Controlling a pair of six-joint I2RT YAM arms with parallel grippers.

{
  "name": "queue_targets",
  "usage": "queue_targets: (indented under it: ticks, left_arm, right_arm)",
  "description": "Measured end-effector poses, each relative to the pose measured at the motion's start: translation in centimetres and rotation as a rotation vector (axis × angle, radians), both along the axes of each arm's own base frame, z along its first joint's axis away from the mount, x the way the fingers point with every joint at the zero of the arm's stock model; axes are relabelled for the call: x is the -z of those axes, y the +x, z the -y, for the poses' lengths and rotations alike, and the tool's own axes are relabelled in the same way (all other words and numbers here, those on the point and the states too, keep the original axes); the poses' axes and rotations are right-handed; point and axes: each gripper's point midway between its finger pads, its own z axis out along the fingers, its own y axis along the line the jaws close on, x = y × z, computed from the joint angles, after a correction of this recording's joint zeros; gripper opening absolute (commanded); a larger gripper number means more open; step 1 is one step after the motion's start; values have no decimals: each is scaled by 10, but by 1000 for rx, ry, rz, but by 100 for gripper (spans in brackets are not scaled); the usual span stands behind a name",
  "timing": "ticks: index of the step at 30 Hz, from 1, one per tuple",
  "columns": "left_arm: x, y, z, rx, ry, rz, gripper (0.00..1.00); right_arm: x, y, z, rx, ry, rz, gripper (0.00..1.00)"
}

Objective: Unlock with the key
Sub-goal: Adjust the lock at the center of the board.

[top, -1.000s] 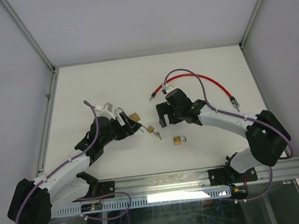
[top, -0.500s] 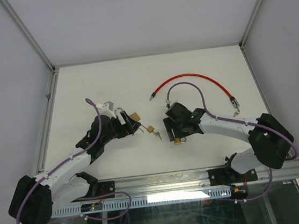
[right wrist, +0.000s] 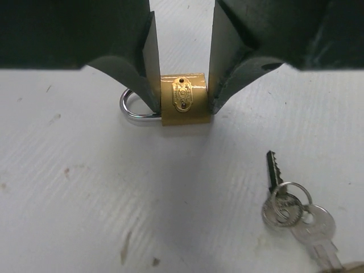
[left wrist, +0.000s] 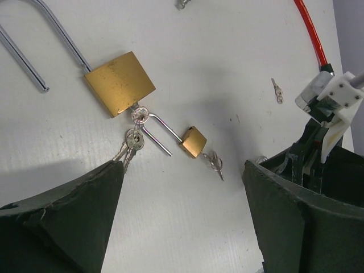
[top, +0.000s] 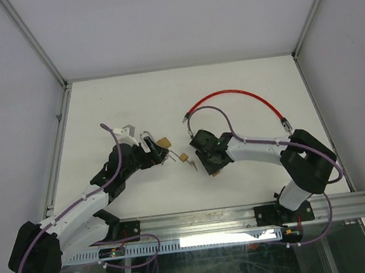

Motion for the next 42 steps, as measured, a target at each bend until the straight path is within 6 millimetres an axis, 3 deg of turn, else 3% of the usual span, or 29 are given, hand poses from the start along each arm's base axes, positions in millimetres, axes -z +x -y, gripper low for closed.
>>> queue_targets:
  ticks: [8, 13, 19, 24, 32, 36, 42]
  left_arm:
    - [-2, -1, -10, -42, 2, 39, 88]
    - [-8, 1, -19, -87, 0, 76, 88]
    - [-17, 4, -28, -136, -6, 115, 88]
    - [-21, 5, -35, -172, -7, 130, 88]
    - [-20, 5, -40, -200, -1, 124, 88]
    - [-20, 6, -42, -213, -2, 123, 88]
    - [-21, 6, -43, -217, -3, 124, 88]
  right_arm:
    - [0, 9, -31, -368, 3, -28, 33]
    - [0, 15, -52, -592, -6, -43, 48]
    - [0, 14, -58, -647, -17, -55, 67]
    - [-12, 6, -58, -544, -13, -40, 76]
    - [-48, 3, -47, -87, 112, 61, 82]
    - [-36, -4, -37, 89, 154, 48, 80]
    - [-20, -5, -35, 214, 163, 38, 71]
